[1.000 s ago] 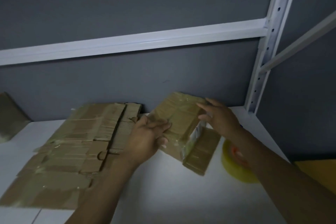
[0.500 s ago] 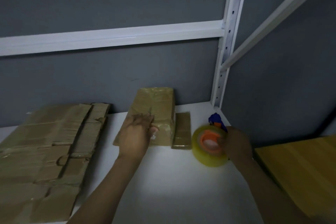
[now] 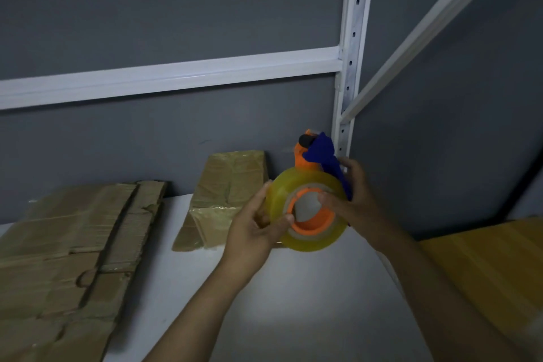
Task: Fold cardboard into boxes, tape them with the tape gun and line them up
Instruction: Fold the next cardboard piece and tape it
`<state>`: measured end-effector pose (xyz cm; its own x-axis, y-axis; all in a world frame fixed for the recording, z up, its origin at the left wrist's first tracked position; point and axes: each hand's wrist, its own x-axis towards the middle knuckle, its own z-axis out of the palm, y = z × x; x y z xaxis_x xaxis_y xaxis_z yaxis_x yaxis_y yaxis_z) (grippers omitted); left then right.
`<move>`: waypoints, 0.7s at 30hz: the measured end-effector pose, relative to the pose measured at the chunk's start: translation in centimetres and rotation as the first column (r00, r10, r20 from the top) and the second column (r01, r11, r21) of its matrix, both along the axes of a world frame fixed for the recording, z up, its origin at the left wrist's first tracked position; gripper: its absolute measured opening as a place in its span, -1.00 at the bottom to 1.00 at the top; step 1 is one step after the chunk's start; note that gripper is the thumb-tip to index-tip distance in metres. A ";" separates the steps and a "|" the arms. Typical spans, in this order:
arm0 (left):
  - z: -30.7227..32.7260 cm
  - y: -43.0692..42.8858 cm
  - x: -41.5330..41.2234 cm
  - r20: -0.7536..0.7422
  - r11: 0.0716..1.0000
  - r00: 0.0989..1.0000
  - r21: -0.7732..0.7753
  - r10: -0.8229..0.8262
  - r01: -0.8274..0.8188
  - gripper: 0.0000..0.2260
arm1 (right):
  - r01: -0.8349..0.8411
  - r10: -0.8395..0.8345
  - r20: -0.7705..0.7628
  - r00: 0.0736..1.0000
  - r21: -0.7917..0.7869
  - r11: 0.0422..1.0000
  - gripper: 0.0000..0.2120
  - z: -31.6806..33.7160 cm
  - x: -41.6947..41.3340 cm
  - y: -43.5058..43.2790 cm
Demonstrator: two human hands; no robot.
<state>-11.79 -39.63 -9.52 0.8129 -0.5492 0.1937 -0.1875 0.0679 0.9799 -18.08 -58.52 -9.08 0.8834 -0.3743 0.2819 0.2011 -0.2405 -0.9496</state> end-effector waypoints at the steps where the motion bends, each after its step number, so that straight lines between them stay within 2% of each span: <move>1: 0.1 0.3 0.0 -0.007 1.000 1.000 -0.023 -0.018 0.018 -0.45 | -0.051 0.052 0.004 0.999 -0.027 0.998 -0.37 0.3 0.1 0.1; 3: 0.9 0.8 0.1 0.040 1.000 0.999 -0.001 0.027 -0.027 -0.52 | -0.088 0.091 0.057 0.994 -0.054 0.995 -0.35 0.5 0.4 0.4; 5: 2.3 1.3 0.6 0.057 0.987 0.986 0.025 0.157 -0.158 -0.60 | -0.116 0.122 0.088 0.989 -0.067 0.991 -0.33 0.4 0.8 0.8; 6: 3.1 1.5 0.8 0.006 0.981 0.982 0.024 0.190 -0.190 -0.56 | -0.129 0.137 0.086 0.987 -0.095 0.987 -0.32 0.4 1.1 1.0; 8: 5.0 1.5 1.4 -0.169 0.988 0.974 0.044 0.150 -0.145 -0.45 | -0.154 0.168 0.084 0.982 -0.150 0.977 -0.31 0.3 1.4 1.5; 10: 6.2 1.6 2.0 -0.314 0.996 0.946 0.004 0.081 -0.084 -0.59 | -0.161 0.179 0.078 0.981 -0.196 0.967 -0.31 0.4 1.7 1.9; 12: 6.5 1.8 2.8 -0.335 0.991 0.933 0.005 0.131 -0.137 -0.79 | -0.140 0.168 0.075 0.983 -0.281 0.949 -0.31 0.6 2.0 2.1; 13: 6.4 2.0 3.2 -0.335 0.986 0.928 0.017 0.162 -0.166 -0.82 | -0.131 0.161 0.064 0.985 -0.335 0.933 -0.31 0.8 2.0 2.1; 17: 5.4 3.2 5.1 -0.317 0.968 0.915 0.042 0.248 -0.248 -0.83 | -0.083 0.091 -0.016 0.996 -0.582 0.809 -0.32 1.1 2.4 2.1; 21: 4.1 4.9 6.4 -0.280 0.953 0.911 0.083 0.302 -0.290 -0.77 | -0.071 0.035 -0.063 0.997 -0.755 0.651 -0.35 2.6 3.2 2.2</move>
